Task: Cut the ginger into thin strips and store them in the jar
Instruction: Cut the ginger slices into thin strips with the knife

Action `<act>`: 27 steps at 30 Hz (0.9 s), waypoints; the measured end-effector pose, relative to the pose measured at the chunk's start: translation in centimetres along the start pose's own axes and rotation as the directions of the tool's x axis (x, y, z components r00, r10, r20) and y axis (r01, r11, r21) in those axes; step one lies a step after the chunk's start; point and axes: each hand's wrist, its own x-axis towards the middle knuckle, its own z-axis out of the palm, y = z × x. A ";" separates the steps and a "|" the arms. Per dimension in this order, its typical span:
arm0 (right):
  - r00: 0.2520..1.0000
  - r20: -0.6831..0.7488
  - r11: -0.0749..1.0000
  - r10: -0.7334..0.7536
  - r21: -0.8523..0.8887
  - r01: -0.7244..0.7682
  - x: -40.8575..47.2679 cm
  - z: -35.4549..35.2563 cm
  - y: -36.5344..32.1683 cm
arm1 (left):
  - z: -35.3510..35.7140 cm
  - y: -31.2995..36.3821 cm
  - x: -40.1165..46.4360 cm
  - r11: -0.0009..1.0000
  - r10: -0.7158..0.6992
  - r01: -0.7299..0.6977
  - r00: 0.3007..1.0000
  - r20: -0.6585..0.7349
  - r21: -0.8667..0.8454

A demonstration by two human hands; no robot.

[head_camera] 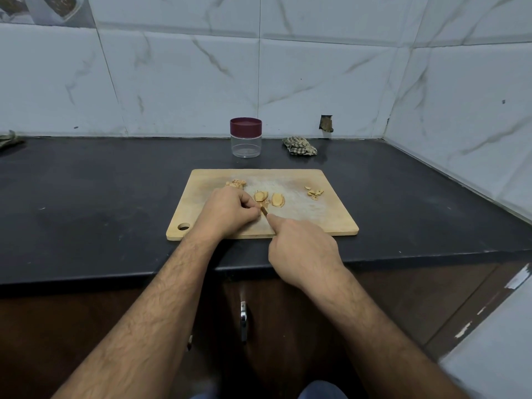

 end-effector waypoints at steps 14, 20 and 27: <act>1.000 0.026 0.999 -0.011 -0.046 0.012 0.4 -0.1 -0.7 | 0.0 0.1 -0.1 1.000 0.005 -0.005 1.000 -0.007 0.008; 1.000 0.021 1.000 -0.013 -0.027 0.014 -1.0 -0.3 0.5 | -0.3 0.3 -0.2 1.000 -0.007 0.007 1.000 0.021 -0.009; 1.000 -0.006 1.000 -0.002 0.016 0.002 -0.5 -0.2 0.4 | -0.5 0.4 -0.2 1.000 -0.016 0.017 0.999 0.030 -0.010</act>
